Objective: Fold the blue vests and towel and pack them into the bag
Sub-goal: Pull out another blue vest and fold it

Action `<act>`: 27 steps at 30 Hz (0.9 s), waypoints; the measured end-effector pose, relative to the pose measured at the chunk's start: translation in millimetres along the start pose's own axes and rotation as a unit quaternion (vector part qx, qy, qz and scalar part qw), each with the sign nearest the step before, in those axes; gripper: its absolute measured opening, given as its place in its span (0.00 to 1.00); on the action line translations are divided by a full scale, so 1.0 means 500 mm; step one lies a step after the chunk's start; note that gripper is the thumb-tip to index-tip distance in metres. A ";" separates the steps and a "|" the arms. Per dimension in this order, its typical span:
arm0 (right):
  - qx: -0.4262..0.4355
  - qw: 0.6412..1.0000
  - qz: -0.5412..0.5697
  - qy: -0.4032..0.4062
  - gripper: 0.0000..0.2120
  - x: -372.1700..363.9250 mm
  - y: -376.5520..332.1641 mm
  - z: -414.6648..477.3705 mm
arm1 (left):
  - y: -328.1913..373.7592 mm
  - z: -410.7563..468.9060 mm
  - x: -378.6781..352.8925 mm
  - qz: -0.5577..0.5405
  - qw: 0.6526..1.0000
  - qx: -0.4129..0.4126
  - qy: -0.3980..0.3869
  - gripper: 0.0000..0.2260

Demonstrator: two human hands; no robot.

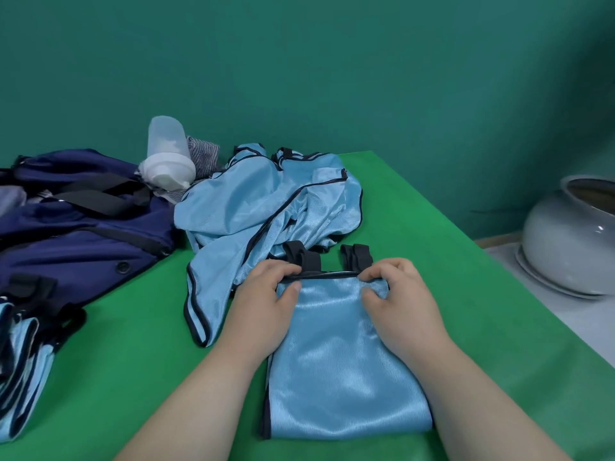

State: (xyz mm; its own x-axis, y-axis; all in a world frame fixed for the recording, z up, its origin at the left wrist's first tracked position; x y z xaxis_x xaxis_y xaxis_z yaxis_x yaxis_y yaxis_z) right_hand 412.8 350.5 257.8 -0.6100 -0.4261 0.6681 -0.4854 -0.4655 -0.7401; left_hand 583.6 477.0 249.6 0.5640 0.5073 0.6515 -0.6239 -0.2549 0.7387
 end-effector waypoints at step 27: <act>0.084 0.981 -0.072 -0.159 0.05 -0.050 -0.034 -0.095 | -0.020 -0.110 0.059 0.029 0.985 0.147 0.080 0.03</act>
State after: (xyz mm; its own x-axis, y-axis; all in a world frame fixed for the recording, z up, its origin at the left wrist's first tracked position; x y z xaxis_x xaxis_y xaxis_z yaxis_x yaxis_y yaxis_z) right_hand 406.7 405.9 250.0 -0.3042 -0.5548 0.7744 -0.4259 -0.6479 -0.6315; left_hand 576.8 539.7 252.1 0.4250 0.6029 0.6752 -0.4550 -0.5025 0.7351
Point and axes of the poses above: each hand's wrist, its own z-axis towards the middle knuckle, its own x-axis out of the back of the hand, y = z × x, the point moved 6 cm from there along z, towards the middle knuckle, and after that the axes turned 8 degrees about -y, right-handed, at the moved point
